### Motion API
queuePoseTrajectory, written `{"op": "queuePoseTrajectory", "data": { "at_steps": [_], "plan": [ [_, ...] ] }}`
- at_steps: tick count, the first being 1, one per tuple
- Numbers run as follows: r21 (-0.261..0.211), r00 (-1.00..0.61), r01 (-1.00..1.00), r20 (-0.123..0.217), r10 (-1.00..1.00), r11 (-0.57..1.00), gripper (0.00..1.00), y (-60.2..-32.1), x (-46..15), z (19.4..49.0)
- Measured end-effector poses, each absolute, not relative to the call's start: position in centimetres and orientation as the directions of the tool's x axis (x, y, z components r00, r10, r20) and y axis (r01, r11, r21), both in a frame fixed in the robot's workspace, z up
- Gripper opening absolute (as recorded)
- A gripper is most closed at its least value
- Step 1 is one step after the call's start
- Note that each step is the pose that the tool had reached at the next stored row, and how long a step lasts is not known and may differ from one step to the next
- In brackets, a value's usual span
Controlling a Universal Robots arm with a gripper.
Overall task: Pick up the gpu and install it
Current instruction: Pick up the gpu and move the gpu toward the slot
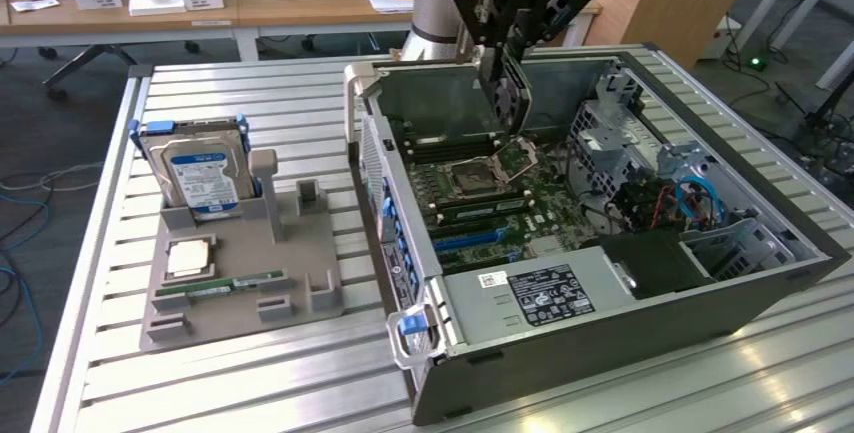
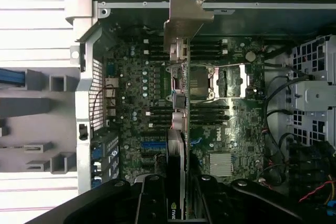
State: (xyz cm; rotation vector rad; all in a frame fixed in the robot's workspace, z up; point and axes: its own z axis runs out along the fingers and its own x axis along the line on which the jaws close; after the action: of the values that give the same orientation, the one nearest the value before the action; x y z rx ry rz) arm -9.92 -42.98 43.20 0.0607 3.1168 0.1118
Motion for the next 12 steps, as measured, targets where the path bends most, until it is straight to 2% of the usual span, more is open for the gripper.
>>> {"op": "queuePoseTrajectory", "data": {
  "at_steps": [12],
  "plan": [
    [0.073, -0.999, 0.038, -0.021, 0.04, 0.997, 0.26, -43.0, -6.7, 43.2]
  ]
}}
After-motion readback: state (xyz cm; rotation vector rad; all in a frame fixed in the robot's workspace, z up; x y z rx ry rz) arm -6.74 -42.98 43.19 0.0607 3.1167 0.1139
